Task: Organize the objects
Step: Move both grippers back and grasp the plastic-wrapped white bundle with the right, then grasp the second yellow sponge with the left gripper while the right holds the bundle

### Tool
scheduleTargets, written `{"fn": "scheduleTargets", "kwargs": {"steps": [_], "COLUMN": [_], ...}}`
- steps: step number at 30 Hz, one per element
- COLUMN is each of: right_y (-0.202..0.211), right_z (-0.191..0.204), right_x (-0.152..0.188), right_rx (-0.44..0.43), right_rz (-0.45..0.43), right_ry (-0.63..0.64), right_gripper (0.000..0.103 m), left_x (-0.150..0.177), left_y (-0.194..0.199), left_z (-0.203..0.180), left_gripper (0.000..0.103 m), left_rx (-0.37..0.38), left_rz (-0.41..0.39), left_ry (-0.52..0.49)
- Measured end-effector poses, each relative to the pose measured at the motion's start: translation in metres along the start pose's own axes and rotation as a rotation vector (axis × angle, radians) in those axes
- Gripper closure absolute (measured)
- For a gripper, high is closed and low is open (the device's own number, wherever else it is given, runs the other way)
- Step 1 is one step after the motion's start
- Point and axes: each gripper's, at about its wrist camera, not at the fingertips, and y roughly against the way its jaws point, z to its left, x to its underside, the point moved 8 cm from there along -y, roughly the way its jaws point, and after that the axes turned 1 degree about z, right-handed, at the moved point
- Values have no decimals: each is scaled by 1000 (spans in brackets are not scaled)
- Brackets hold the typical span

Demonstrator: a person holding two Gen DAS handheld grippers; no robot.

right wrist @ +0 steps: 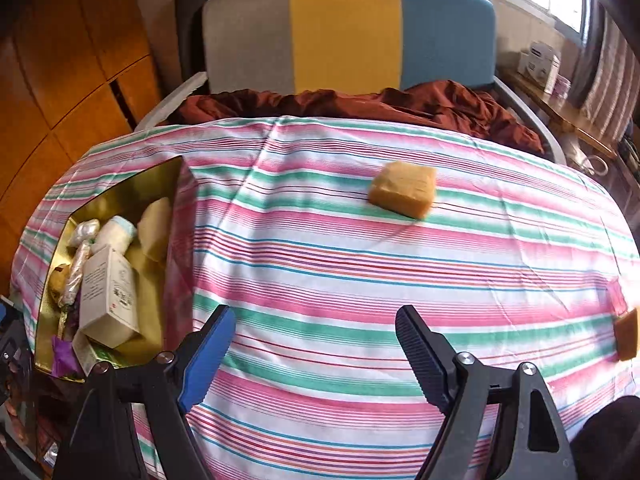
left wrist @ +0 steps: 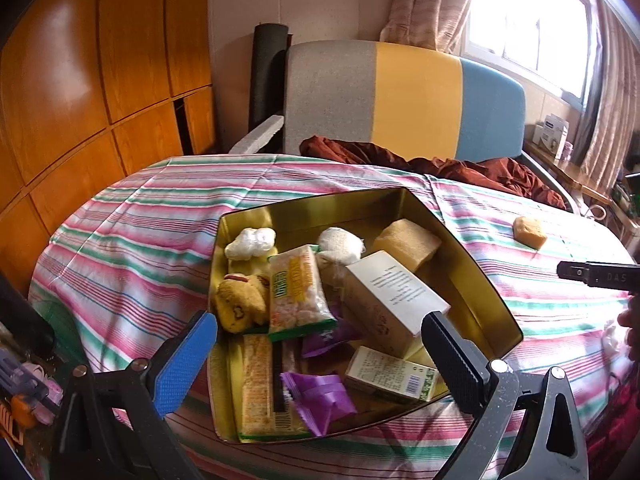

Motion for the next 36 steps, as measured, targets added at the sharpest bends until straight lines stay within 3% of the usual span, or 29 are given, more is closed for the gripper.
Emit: {"fn": "scheduleTargets", "kwargs": {"steps": [8,13,15,24,25,28,36], "right_y": [25,34,31,-14,-21,-38,-43], "right_z": [-120,-185,-197,-190,-187,-173,-139], "right_x": [19,41,50,78,81,87,55], "right_rx": [170,238,228,189,173,126,122], "right_rz": [35,89,113,303,322,370,307], "right_ry": [-238,-436,-492,-519,-520,-473,-270], "right_gripper": [19,19,19,21,25,65,67], "left_x": [-7,-8,-7,-7,-7,-7,-12], "left_y": [0,-4,-5,-7,-7,-6,-9], "left_z": [-36,-56,-63,-73,-74,-76,-88], "left_gripper": [0,0,0,0,0,0,0], "left_rx": [64,111,124,148,149,152,153], "left_rz": [-19,-16,-10,-8,-8,-12,-8], "left_ry": [-66,-93,-103,-116,-117,-123,-157]}}
